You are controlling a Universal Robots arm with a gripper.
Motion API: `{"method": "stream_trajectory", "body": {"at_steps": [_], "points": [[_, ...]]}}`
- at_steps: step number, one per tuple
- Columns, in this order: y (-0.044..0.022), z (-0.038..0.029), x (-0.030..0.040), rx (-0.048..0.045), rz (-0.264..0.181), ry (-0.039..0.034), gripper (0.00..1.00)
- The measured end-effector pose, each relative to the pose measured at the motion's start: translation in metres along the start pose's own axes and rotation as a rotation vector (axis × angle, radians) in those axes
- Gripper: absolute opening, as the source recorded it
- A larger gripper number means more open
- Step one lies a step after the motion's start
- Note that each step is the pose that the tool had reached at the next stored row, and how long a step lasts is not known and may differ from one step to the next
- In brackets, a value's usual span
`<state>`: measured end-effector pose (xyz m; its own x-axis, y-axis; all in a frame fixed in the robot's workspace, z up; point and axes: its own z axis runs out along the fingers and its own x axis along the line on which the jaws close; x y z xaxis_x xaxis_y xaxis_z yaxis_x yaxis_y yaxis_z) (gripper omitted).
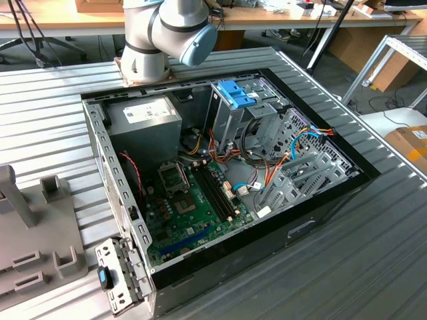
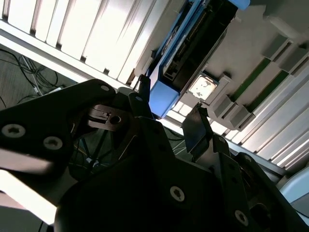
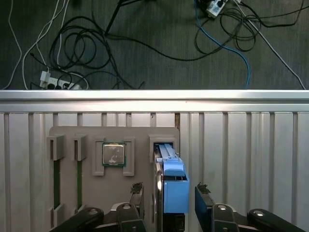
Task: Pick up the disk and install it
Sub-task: 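Pick up the disk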
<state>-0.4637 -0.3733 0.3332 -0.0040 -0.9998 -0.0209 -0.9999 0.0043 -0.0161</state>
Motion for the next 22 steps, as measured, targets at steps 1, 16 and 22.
{"method": "stream_trajectory", "body": {"at_steps": [1, 16, 22], "points": [[0.0, 0.002, 0.0, -0.0004, 0.0, 0.0002, 0.54], [0.0002, 0.0187, 0.0004, -0.0003, 0.0, 0.0002, 0.54], [0.0001, 0.0212, 0.0005, -0.0004, 0.0, 0.0002, 0.54]]}}
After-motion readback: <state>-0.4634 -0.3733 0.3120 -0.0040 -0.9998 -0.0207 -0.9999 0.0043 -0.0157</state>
